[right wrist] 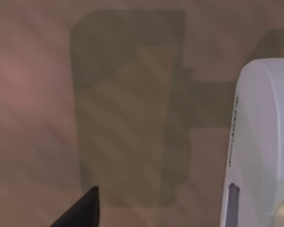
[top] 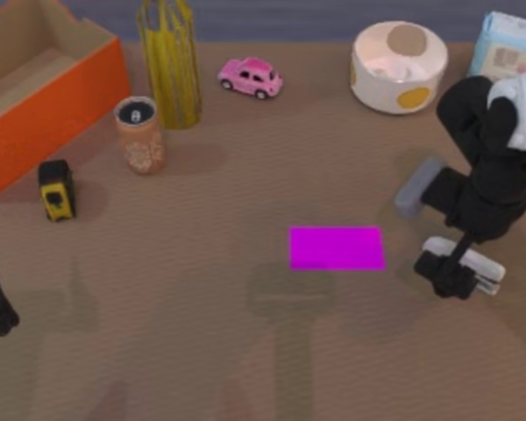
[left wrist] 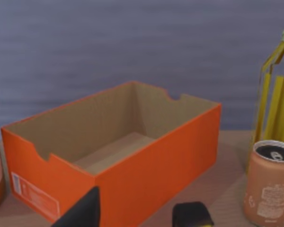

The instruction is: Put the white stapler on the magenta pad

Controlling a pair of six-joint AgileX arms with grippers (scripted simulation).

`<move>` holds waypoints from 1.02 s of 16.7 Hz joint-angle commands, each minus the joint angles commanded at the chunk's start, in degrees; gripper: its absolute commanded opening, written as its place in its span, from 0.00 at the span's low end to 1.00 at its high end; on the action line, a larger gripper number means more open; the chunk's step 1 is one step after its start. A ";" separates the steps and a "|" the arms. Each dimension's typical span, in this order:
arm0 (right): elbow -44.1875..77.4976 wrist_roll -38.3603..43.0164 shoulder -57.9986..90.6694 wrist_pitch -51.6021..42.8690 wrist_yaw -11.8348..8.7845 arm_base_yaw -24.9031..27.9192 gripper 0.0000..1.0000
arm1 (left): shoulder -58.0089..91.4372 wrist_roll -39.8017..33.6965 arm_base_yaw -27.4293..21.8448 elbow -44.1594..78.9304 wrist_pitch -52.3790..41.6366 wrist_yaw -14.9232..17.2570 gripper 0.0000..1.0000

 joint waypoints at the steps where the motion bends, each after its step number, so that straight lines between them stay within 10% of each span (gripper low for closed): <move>1: 0.00 0.00 0.00 0.00 0.00 0.00 0.92 | 0.00 0.00 0.00 0.00 0.00 0.00 1.00; 13: 0.00 0.00 0.00 0.00 0.00 0.00 0.02 | 0.00 0.00 0.00 0.00 0.00 0.00 1.00; 17: 0.00 0.00 0.00 0.00 0.00 0.00 0.00 | 0.00 0.00 0.00 0.00 0.00 0.00 1.00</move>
